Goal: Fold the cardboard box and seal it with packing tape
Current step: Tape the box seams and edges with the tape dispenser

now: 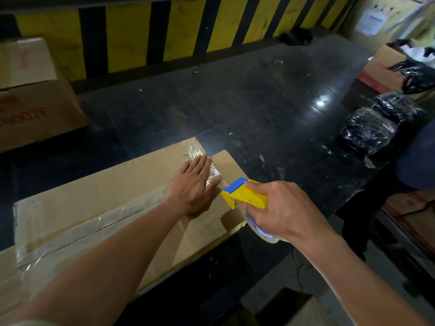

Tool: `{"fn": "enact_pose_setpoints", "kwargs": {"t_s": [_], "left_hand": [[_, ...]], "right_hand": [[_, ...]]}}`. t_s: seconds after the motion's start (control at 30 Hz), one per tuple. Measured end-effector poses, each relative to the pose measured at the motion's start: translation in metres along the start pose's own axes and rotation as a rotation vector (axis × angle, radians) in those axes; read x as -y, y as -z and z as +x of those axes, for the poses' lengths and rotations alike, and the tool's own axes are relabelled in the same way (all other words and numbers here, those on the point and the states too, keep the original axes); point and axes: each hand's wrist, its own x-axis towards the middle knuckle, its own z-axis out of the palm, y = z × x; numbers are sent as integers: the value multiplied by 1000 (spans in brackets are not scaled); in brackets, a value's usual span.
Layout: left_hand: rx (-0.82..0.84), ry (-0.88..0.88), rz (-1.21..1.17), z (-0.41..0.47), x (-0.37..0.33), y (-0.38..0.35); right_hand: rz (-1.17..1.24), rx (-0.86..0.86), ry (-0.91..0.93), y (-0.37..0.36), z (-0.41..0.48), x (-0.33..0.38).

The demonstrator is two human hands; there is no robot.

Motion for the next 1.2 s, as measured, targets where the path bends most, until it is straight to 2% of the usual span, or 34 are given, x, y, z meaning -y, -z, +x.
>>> {"fn": "enact_pose_setpoints", "kwargs": {"t_s": [0.2, 0.4, 0.57, 0.83, 1.2], "left_hand": [[-23, 2, -37, 0, 1, 0], [-69, -75, 44, -5, -1, 0], [-67, -58, 36, -5, -2, -1], [-144, -18, -163, -7, -6, 3], [-72, -76, 37, -4, -3, 2]], "right_hand": [[-83, 18, -3, -1, 0, 2], [-69, 69, -50, -30, -8, 0], [-56, 65, -54, -33, -11, 1], [-31, -124, 24, -2, -23, 10], [-46, 38, -48, -32, -17, 3]]}}
